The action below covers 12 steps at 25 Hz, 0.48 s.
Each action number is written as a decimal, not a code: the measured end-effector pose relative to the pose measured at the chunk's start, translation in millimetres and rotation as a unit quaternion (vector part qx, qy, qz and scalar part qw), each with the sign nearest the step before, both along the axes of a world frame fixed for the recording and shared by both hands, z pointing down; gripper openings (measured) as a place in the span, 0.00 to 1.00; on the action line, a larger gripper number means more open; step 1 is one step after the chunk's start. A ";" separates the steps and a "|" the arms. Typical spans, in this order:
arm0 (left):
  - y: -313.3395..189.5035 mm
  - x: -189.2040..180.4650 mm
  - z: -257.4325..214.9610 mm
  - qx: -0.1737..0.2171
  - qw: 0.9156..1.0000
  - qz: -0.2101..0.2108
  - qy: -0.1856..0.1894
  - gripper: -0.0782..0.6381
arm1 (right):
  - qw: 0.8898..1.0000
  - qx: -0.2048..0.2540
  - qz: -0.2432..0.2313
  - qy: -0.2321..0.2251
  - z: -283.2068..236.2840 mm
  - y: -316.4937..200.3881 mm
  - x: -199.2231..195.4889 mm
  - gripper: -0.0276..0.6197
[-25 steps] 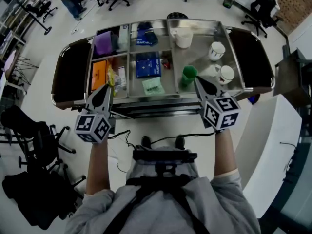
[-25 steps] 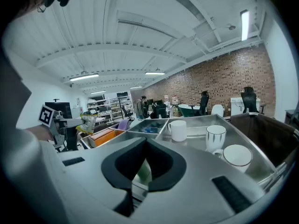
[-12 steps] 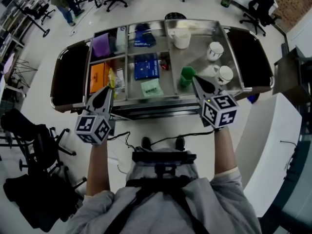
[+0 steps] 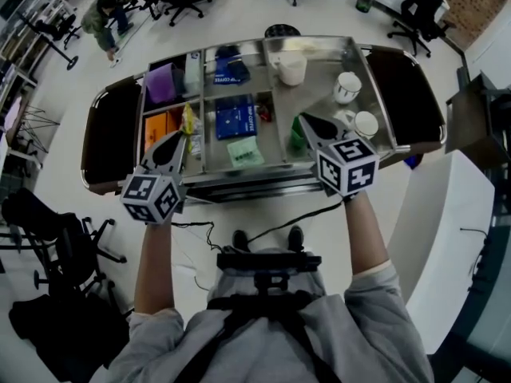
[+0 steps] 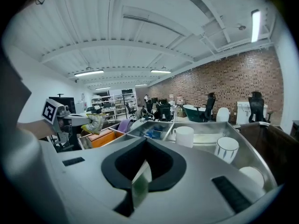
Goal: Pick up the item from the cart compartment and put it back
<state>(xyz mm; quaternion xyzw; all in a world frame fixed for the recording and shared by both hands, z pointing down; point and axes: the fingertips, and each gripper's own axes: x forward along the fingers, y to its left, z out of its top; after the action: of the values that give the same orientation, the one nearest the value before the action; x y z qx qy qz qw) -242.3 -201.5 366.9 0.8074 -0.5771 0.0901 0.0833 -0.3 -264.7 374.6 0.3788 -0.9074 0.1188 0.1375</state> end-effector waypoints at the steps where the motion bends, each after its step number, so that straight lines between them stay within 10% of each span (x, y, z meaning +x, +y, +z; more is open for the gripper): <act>1: -7.5 1.7 -2.7 0.000 1.000 0.007 -0.006 0.14 | 1.000 0.003 -0.005 0.004 -2.7 -4.2 -5.0 0.06; 12: -97.8 29.1 -11.2 -0.023 0.994 0.080 -0.071 0.14 | 0.999 -0.002 -0.041 0.032 -8.1 -53.4 -57.0 0.06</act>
<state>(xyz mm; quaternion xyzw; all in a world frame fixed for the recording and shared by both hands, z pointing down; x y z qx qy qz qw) -213.2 -299.3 355.7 0.8403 -0.5131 0.1668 0.0538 -57.3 -318.1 366.5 0.3449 -0.9171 0.1024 0.1719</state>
